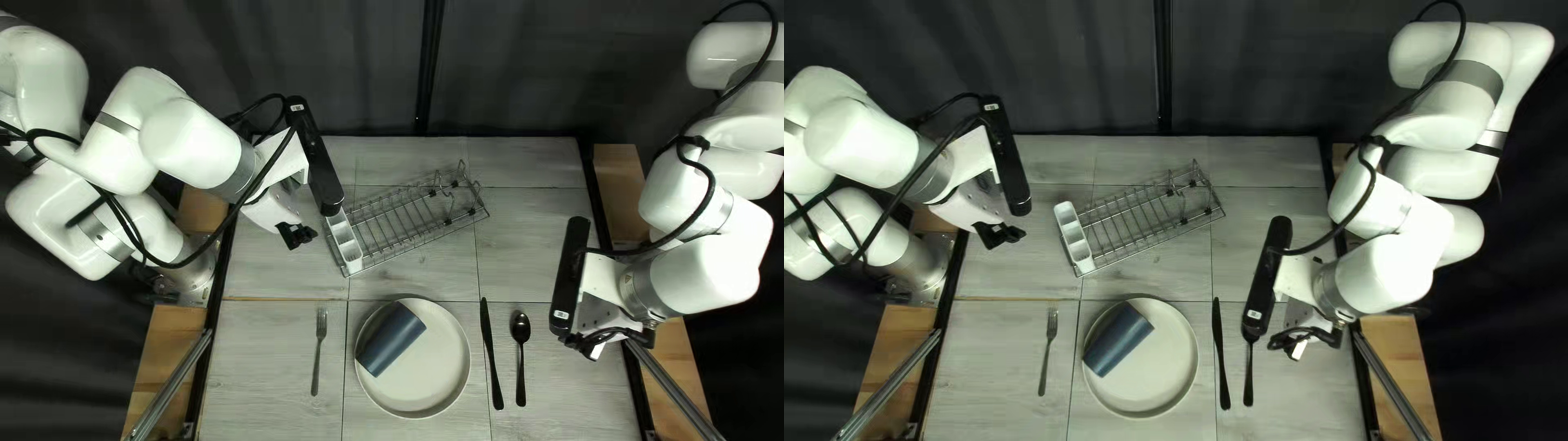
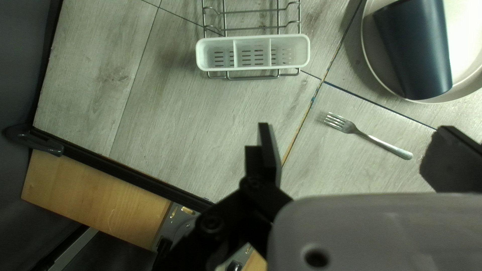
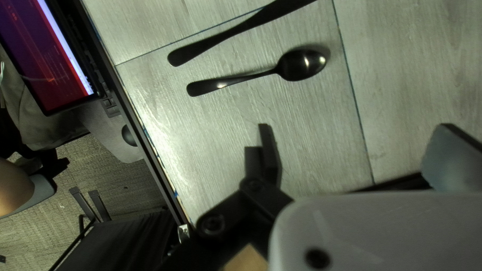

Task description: Pick up and place plate onto table. Place down one fork to the left of the plate. Place spoon and knife to the right of the plate. Place cup above the knife and spoon

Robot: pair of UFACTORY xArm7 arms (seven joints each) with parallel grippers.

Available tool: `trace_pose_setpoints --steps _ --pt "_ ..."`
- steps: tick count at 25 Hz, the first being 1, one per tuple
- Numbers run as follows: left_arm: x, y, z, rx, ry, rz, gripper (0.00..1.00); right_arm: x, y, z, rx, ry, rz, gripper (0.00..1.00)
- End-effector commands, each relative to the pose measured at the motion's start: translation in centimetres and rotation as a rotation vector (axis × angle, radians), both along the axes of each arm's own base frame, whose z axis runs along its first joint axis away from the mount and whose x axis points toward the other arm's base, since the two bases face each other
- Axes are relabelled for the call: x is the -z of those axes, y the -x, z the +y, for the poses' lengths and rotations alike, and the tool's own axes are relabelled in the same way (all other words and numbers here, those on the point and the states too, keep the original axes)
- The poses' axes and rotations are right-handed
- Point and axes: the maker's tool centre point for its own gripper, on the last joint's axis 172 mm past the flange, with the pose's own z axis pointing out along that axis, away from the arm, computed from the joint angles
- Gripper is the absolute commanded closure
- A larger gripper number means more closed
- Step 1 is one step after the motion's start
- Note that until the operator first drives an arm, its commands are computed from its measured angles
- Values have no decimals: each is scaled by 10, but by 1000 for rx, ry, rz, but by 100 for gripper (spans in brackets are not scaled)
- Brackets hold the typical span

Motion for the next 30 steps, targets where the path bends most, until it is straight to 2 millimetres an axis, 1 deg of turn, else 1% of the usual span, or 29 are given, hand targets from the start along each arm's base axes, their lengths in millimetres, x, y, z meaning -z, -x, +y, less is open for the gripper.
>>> trace_pose_setpoints --steps 1,2,3,4,6,7,8,9,18,19,21,25,27,28,30 --pt "0 0 0 0 0 0 0 31 -46 -2 32 -45 -40 0" --pt "0 0 0 0 0 0 0 35 -50 -2 34 -52 -42 0" --pt "0 0 0 0 0 0 0 44 -61 -2 36 -65 -48 0" --pt "0 0 0 0 0 0 0 48 -64 -2 36 -70 -51 0" --pt "0 0 0 0 0 0 0 66 -83 -10 35 -87 -79 0" --pt "0 0 0 0 0 0 0 70 -88 -14 34 -94 -89 0" --pt "0 0 0 0 0 0 0 78 -97 -20 25 -115 -110 0" --pt "0 0 0 0 0 0 0 81 -100 -23 20 -126 -116 0" --pt "0 0 0 0 0 0 0 81 -100 -23 20 -126 -116 0" --pt "0 0 0 0 0 0 0 86 -95 -22 9 -123 -111 0" --pt "0 0 0 0 0 0 0 94 -108 -34 -1 -126 -112 0" --pt "0 0 0 0 0 0 0 95 -131 -54 -16 -137 -138 0" --pt "0 0 0 0 0 0 0 96 -139 -60 -18 -141 -149 0" --pt "0 0 0 0 0 0 0 97 -147 -63 -17 -144 -160 0" --pt "0 0 0 0 0 0 0 101 -158 -66 -16 -150 -178 0"
